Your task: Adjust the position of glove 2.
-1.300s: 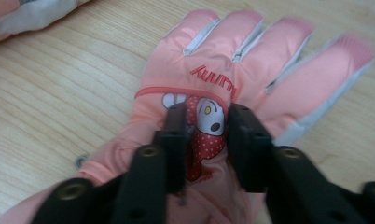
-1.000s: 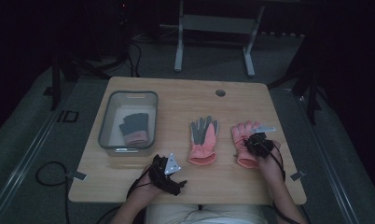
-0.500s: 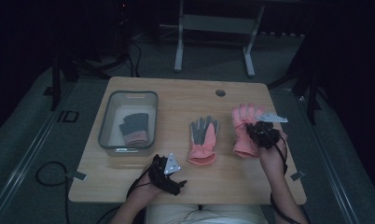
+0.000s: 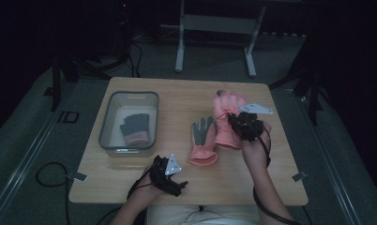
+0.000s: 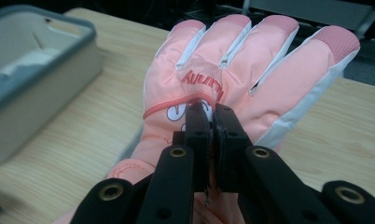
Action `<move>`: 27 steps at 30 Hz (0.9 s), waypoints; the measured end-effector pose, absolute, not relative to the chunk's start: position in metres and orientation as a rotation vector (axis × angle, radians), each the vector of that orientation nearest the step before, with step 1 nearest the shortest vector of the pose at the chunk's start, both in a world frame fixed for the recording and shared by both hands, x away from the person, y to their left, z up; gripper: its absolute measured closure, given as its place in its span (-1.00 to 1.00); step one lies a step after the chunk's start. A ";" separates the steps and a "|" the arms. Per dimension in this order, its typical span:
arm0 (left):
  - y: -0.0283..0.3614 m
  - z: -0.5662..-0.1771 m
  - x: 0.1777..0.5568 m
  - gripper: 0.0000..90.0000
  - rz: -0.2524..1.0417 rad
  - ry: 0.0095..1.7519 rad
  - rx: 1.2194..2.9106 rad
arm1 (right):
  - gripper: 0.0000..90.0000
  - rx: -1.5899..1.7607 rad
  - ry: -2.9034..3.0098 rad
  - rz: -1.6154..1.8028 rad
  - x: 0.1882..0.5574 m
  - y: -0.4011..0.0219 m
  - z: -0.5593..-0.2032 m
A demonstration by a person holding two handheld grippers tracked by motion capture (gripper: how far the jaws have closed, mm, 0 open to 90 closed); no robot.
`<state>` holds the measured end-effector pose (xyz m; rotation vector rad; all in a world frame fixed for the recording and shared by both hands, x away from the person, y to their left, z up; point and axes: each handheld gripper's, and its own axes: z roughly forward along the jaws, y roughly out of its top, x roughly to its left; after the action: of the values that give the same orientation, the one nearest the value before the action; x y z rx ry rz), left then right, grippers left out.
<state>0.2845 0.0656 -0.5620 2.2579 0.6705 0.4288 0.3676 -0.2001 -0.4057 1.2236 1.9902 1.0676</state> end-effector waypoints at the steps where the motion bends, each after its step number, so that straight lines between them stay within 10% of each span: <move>1: 0.066 -0.562 0.285 -0.95 0.428 0.671 2.256 | 0.91 1.230 1.990 1.082 0.368 -0.194 -0.405; 27: 0.065 -0.562 0.283 -0.95 0.423 0.664 2.259 | 0.91 1.323 2.145 0.887 0.381 -0.133 -0.491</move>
<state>0.2835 0.0655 -0.5618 2.2585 0.6636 0.4226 0.3809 -0.1329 -0.4905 1.3234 2.1447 0.8870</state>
